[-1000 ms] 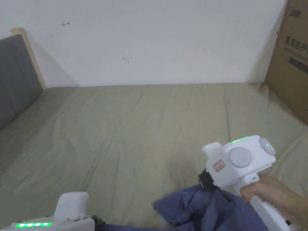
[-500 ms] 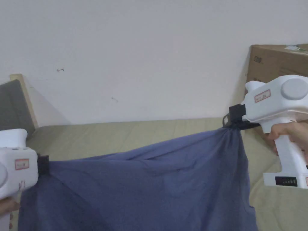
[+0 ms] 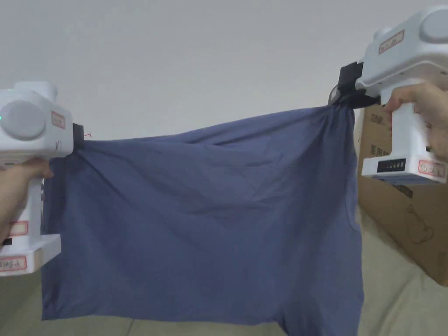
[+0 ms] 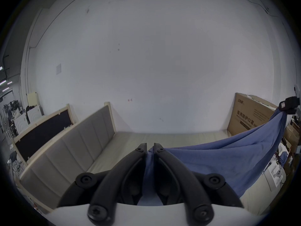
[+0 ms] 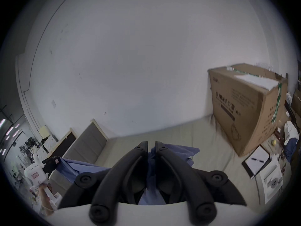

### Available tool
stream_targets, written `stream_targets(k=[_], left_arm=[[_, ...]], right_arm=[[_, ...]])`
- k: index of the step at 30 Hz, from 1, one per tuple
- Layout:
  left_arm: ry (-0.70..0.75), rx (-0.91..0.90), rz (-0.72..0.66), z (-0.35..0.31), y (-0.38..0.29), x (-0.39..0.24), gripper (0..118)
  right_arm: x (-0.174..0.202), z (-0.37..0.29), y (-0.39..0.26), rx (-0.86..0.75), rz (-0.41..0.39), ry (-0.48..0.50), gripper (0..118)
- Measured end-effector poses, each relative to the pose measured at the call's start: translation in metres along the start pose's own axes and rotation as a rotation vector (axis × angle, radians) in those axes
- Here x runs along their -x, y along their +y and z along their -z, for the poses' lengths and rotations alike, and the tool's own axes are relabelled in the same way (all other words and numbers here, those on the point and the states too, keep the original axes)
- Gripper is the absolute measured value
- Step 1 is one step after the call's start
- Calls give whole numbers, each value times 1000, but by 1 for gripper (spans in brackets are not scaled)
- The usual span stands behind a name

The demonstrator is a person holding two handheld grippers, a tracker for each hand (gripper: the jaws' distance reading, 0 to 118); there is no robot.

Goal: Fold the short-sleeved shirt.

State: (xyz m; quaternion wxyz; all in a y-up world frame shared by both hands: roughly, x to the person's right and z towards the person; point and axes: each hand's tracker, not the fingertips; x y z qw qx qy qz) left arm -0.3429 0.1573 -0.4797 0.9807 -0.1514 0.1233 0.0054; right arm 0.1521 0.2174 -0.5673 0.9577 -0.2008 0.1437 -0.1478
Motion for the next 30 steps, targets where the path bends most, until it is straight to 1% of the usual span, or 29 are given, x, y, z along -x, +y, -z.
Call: stream_targets(k=[3,4,6,11,12,13,16,19,21,24,26,28,29,30], left_arm=[[-5,-34,-6,20,26,-5,4],[-4,-44,-6,25,32,-7,4],[4,-65,9,36,38,-12,4],[1,-79,55,70,29,-22,4],[2,-77,62,81,25,-24,4],[-4,-78,72,88,20,-25,4],[-10,-39,93,123,-5,-29,4],[-12,18,111,161,-51,-36,4],[-2,109,135,192,-94,-40,4],[-24,289,110,234,-165,-38,4],[-24,387,96,250,-213,-35,4],[-23,474,68,248,-256,-33,4],[-41,491,50,244,-276,-30,4],[-51,524,40,237,-292,-27,4]], right_arm=[[14,1,31,-52,-48,-21,8],[4,13,46,-63,-48,-21,8],[3,20,61,-69,-60,-24,8],[-10,52,61,-60,-93,-65,8],[4,41,39,-44,-88,-69,8],[2,47,32,-29,-85,-71,8],[-17,83,7,48,-88,-101,8],[-40,129,-32,134,-78,-128,8],[-53,161,-72,211,-51,-139,8],[-77,207,-139,342,-3,-146,8],[-89,228,-188,443,8,-144,8],[-98,237,-238,519,16,-139,8],[-102,236,-264,552,32,-148,8],[-107,234,-286,589,38,-130,8]])
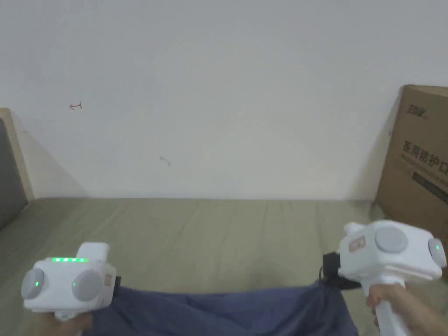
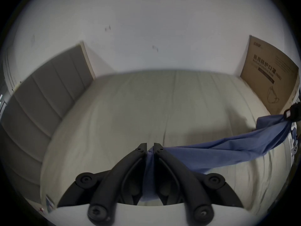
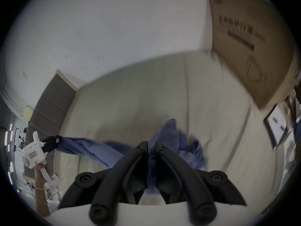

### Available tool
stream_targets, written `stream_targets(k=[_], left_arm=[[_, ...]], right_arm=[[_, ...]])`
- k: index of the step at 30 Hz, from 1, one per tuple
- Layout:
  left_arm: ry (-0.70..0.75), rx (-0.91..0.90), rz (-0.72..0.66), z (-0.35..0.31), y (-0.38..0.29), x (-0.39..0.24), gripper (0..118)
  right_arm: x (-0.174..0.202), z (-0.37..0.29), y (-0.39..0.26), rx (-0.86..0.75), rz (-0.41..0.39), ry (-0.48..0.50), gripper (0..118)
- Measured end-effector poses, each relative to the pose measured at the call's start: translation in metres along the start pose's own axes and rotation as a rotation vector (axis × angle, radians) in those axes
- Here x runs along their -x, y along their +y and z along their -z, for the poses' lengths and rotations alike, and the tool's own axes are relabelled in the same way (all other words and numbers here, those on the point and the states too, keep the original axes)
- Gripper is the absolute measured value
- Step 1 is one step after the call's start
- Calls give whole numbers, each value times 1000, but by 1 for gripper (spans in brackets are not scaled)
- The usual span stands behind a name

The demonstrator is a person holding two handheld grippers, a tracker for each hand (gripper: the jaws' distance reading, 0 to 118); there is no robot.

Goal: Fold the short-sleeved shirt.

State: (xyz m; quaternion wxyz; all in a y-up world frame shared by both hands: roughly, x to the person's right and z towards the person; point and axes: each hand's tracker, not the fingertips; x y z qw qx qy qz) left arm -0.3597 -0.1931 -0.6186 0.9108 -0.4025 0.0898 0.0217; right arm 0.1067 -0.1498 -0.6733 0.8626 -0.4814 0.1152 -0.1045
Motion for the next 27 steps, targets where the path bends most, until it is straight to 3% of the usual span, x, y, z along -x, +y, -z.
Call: stream_targets(k=[6,12,14,17,22,24,25,26,27], left_arm=[[-22,2,-20,-58,-104,27,4],[-49,37,-44,-136,-200,50,4],[-53,52,-27,-158,-231,52,4],[-40,103,15,-183,-272,51,4],[-25,134,29,-203,-314,52,4],[-48,136,-29,-204,-325,58,5],[-34,159,-51,-203,-325,56,12],[2,195,-59,-202,-326,55,30],[33,201,-38,-204,-326,53,55]], right_arm=[[-33,-30,-120,-23,89,123,8],[-45,-99,-255,-27,161,123,8],[-41,-117,-295,-22,141,118,8],[-33,-138,-350,19,42,36,8],[-46,-143,-396,91,85,33,8],[-48,-142,-409,72,109,21,8],[-48,-140,-410,53,115,24,10],[-51,-137,-411,45,122,10,20],[-50,-135,-407,67,108,-53,41]])
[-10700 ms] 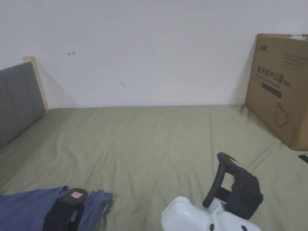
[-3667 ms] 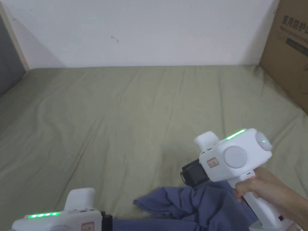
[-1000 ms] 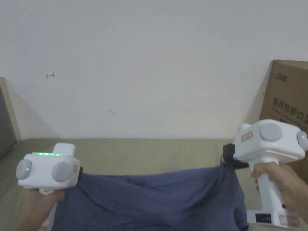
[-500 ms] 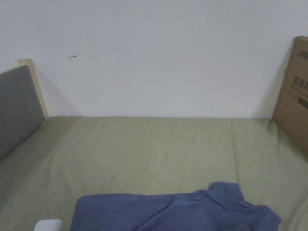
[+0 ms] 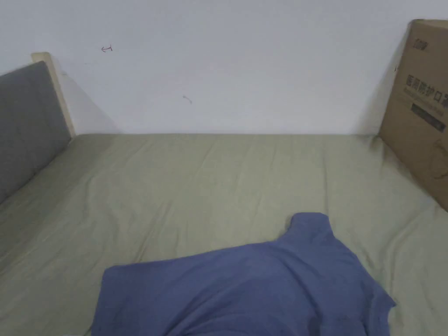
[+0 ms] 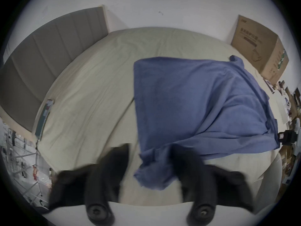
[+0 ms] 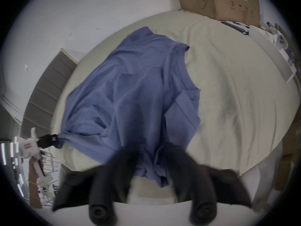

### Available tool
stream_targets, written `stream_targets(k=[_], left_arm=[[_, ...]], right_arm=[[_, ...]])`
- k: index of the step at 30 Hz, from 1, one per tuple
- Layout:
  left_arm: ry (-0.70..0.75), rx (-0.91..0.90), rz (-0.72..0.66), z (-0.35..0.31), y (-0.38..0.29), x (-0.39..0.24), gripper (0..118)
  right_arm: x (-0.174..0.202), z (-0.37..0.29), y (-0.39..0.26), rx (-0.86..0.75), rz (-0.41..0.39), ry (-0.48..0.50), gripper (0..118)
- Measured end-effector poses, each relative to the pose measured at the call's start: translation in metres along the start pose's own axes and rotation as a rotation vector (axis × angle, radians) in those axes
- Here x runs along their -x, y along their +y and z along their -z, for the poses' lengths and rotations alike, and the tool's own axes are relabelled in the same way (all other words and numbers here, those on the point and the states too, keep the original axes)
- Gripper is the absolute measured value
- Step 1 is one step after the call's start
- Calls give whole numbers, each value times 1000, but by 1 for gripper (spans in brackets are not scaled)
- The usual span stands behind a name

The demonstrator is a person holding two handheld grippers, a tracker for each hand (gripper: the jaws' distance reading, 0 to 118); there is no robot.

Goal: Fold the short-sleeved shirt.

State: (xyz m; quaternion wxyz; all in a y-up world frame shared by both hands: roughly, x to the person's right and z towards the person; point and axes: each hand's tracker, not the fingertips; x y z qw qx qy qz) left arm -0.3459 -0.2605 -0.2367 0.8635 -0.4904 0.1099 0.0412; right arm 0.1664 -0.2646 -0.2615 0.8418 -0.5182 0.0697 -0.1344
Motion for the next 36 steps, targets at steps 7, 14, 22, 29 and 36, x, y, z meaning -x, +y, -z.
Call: stream_targets(k=[7,14,22,29,36], left_arm=[[-144,-102,-205,-42,24,21,103],[-40,-172,-136,-50,38,-3,0],[-98,-157,-212,-15,85,8,27],[-125,-33,-326,75,173,30,104],[-53,85,-260,155,209,11,98]], right_arm=[[29,-35,33,-158,-167,-15,96],[81,-39,45,-266,-236,91,4],[104,-10,47,-247,-236,120,0],[104,28,61,-151,-252,113,0],[94,50,74,-97,-237,85,0]])
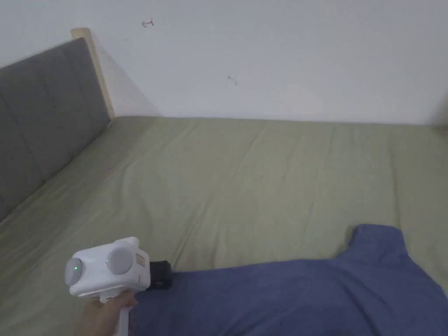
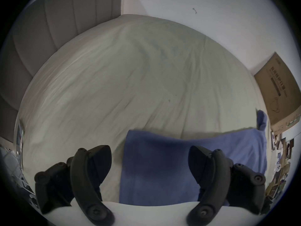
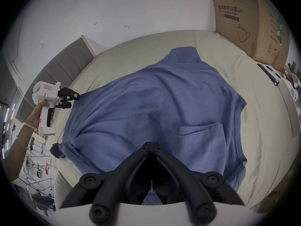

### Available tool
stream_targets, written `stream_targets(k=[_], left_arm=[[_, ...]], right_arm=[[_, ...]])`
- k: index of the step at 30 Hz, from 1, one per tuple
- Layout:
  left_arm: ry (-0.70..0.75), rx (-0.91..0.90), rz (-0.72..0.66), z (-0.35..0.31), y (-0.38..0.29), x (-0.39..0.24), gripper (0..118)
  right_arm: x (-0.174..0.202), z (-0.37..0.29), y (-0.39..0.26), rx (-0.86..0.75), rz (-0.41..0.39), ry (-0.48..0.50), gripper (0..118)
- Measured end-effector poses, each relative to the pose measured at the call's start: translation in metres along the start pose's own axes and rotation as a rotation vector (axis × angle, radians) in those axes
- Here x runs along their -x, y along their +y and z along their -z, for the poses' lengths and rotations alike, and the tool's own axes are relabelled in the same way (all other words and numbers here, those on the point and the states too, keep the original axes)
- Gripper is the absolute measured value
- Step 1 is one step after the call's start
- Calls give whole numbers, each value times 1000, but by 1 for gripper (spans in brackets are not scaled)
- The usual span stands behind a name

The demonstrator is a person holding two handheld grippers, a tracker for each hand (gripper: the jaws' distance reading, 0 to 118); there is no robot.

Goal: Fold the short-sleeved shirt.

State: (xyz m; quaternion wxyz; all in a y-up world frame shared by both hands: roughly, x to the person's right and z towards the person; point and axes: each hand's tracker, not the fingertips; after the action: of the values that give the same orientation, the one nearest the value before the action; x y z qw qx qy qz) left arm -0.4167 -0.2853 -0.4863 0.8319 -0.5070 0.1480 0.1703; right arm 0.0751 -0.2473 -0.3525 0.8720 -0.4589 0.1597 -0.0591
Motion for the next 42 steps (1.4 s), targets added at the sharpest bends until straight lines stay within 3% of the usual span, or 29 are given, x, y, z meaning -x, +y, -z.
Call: stream_targets(k=[2,5,6,8,9,12,14,16,17,19,21,23,25,26,28,30,35,37,40,42], left_arm=[[-19,10,5,11,-3,-8,88],[67,-6,86,17,-13,-21,82],[68,-17,85,12,-14,-22,70],[79,-45,103,2,-13,-23,14],[62,-52,101,-2,-13,-22,0],[43,-36,107,-14,-8,-23,0],[30,-53,121,-24,-9,-21,0],[5,-72,124,-36,-7,-20,0],[0,-80,117,-43,-7,-21,0],[-8,-101,132,-57,-10,-24,0],[-9,-118,149,-68,-11,-28,0],[-15,-125,158,-75,-13,-30,0],[-20,-135,164,-83,-15,-32,0],[-23,-142,165,-85,-16,-32,0],[-22,-146,172,-89,-17,-34,0],[-16,-149,179,-88,-16,-33,0],[-29,-169,146,-94,-20,-34,0],[-23,-171,155,-96,-22,-37,0],[-26,-167,160,-102,-22,-36,0],[-33,-177,164,-110,-20,-34,0]], right_arm=[[-6,8,3,16,21,-2,0],[-15,17,8,28,41,-41,0],[-19,18,11,23,49,-46,0],[-29,20,19,9,74,-32,0],[-35,22,27,7,86,-21,0],[-53,28,57,9,81,-25,0],[-70,35,84,2,57,-53,42],[-89,49,115,4,48,-68,101],[-101,62,132,14,53,-82,106],[-115,80,162,41,79,-130,106],[-135,105,190,53,80,-110,104],[-147,132,209,167,65,-168,106],[-152,155,216,196,7,-283,106],[-154,166,216,223,-24,-292,104],[-153,180,210,283,39,-221,99],[-139,174,208,240,-33,-296,97],[-123,163,213,272,-85,-265,39],[-116,161,214,291,-123,-290,2],[-118,159,220,334,-24,-277,2],[-115,145,224,313,-24,-257,2]])
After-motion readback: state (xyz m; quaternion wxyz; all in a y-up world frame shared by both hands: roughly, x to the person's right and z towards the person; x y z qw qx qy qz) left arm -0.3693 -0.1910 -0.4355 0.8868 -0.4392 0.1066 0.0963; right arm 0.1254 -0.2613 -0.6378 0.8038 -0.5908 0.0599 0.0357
